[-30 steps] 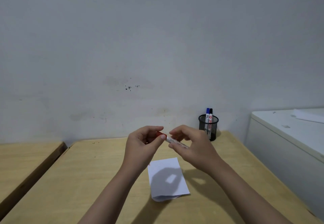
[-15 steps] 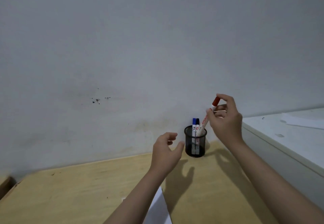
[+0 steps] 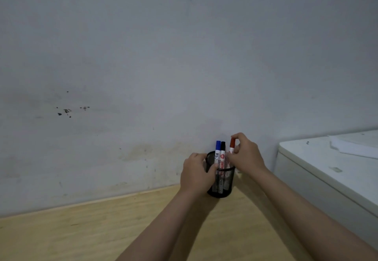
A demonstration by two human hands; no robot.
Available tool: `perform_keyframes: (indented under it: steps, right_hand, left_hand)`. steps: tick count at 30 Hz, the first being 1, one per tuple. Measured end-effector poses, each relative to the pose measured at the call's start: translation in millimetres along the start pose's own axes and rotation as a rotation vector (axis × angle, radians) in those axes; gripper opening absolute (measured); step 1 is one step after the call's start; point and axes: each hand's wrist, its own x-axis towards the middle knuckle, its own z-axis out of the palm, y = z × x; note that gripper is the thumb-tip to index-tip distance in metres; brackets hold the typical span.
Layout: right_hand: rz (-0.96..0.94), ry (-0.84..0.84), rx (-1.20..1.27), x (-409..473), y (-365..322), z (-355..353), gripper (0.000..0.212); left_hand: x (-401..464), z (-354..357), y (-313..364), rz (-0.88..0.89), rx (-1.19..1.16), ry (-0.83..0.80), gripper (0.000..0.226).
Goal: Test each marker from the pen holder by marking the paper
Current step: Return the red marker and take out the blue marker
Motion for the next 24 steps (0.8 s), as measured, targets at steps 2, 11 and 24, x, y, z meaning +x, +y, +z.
perform_keyframes:
  steps: [2, 11, 24]
  right_hand:
    - [-0.002, -0.032, -0.049, 1.3, 6.9, 4.6, 0.045]
    - [-0.230, 0.100, -0.239, 1.8, 2.0, 6.5, 0.043]
    - [-0.179, 0.068, -0.250, 6.7, -18.1, 14.6, 0.024]
  left_hand:
    - [1.4, 4.6, -3.2, -0.053, -0.024, -0.007, 0.041]
    - [3.7, 7.1, -6.8, -0.051, -0.051, 0.009, 0.038]
    - [2.7, 3.5, -10.3, -0.067, -0.026, -0.007, 0.039]
